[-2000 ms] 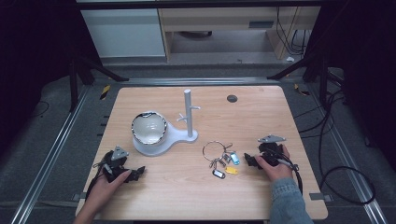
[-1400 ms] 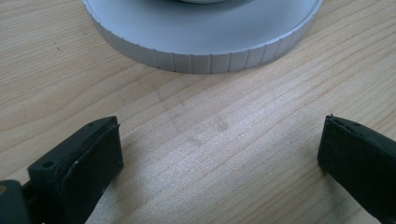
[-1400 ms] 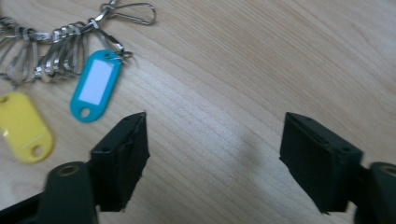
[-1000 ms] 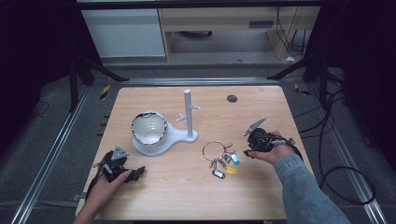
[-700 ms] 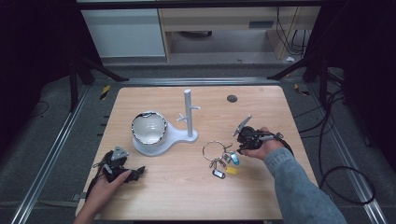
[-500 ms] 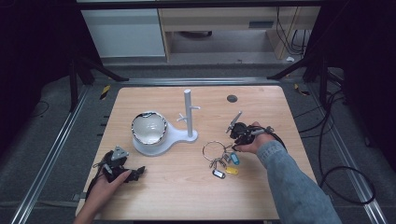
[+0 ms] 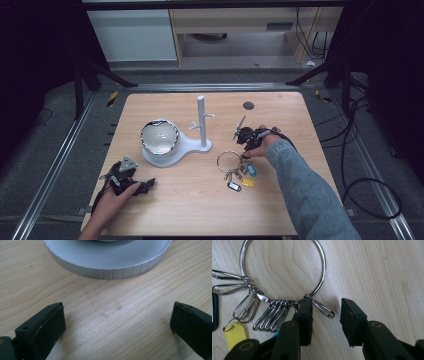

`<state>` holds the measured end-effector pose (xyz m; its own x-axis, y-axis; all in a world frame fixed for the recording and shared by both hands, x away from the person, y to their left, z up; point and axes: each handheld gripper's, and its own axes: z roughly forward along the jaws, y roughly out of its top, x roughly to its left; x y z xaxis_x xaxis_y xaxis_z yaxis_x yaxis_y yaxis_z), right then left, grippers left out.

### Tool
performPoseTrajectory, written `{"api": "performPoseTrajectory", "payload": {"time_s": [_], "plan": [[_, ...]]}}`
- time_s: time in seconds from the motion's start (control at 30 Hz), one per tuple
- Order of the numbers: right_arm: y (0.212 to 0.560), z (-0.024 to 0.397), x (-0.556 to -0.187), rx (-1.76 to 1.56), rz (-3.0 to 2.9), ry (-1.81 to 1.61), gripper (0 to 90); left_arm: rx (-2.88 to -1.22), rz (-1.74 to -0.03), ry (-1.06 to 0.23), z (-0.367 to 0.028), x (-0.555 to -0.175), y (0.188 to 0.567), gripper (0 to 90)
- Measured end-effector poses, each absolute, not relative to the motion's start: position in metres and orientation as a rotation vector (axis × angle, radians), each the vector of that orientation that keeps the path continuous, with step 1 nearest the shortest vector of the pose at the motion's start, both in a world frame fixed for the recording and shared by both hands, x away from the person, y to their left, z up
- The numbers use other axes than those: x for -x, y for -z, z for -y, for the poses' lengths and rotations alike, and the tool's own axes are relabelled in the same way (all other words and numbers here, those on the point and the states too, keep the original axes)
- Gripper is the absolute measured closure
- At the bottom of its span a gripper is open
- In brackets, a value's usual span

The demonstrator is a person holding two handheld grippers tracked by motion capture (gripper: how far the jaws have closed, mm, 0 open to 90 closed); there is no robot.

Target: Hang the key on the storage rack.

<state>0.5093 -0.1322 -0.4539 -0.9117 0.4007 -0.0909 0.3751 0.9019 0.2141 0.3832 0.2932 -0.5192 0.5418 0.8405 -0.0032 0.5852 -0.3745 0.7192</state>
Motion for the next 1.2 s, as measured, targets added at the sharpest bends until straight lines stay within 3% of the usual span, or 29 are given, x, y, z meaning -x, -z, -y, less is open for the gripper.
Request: {"api": "performPoseTrajectory", "payload": {"time_s": [0.6, 0.9, 1.2], "plan": [[0.463, 0.127, -0.504, -0.554, -3.024, -0.221, 87.3, -2.100, -1.145, -0.483, -0.293, -0.383, 0.519, 0.0], [0.459, 0.128, -0.505, -0.633, -3.033, -0.232, 88.5, -2.100, -1.146, -0.483, -0.293, -0.383, 0.519, 0.0], [0.429, 0.137, -0.497, -0.710, -3.013, -0.386, 88.7, -2.101, -1.145, -0.482, -0.293, -0.383, 0.519, 0.0]]}}
